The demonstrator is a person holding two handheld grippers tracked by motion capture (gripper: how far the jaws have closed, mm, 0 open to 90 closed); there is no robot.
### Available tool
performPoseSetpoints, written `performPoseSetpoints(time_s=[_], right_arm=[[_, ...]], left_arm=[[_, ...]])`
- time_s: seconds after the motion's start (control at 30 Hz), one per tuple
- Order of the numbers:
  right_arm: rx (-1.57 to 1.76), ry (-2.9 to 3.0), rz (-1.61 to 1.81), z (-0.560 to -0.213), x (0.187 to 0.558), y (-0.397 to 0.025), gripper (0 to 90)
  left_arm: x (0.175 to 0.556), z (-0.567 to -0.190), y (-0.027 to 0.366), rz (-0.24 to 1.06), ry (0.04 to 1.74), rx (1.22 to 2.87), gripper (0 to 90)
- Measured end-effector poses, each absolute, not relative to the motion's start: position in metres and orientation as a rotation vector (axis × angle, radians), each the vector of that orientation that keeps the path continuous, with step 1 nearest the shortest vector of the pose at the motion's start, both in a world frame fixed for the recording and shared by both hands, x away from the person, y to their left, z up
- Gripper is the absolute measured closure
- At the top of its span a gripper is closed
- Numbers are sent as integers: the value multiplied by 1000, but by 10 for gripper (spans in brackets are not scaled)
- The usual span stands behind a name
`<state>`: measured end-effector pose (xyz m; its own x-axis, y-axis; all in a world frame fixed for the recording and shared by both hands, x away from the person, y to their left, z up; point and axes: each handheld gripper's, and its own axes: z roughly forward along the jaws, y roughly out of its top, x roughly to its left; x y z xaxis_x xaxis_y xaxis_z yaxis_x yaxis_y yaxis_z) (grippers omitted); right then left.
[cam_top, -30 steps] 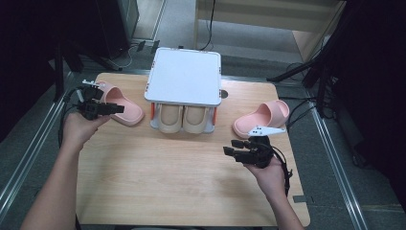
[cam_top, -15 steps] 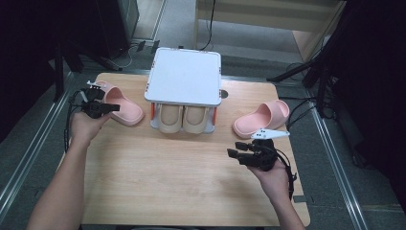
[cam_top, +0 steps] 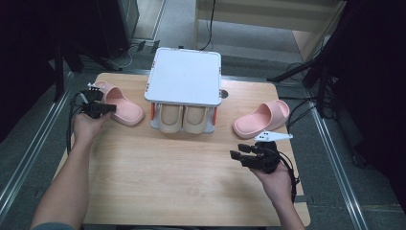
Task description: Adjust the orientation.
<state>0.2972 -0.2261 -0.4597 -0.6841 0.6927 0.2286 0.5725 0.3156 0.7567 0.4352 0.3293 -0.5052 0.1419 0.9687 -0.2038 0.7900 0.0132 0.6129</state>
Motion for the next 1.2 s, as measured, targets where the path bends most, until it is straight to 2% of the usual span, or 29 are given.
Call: performPoseSetpoints(time_s=[0.17,0.73,0.8,0.83,0.9,1.0,1.2], right_arm=[[1177,2435,1312,-460,299,-227,529],[1114,2487,1327,-460,312,-208,531],[1108,2492,1329,-460,314,-206,531],[1108,2500,1323,-461,314,-205,532],[1104,2499,1321,-461,315,-205,532],[1119,2482,1329,-460,313,-208,533],[1136,2454,1327,-458,308,-217,534]], left_arm=[[429,-503,336,393,1704,1842,891],[397,-500,366,388,1754,1772,858],[396,-496,367,398,1749,1766,796],[398,-494,366,415,1753,1739,607],[399,-493,366,438,1745,1719,494],[404,-492,364,470,1764,1732,437],[421,-489,361,450,1776,1774,435]])
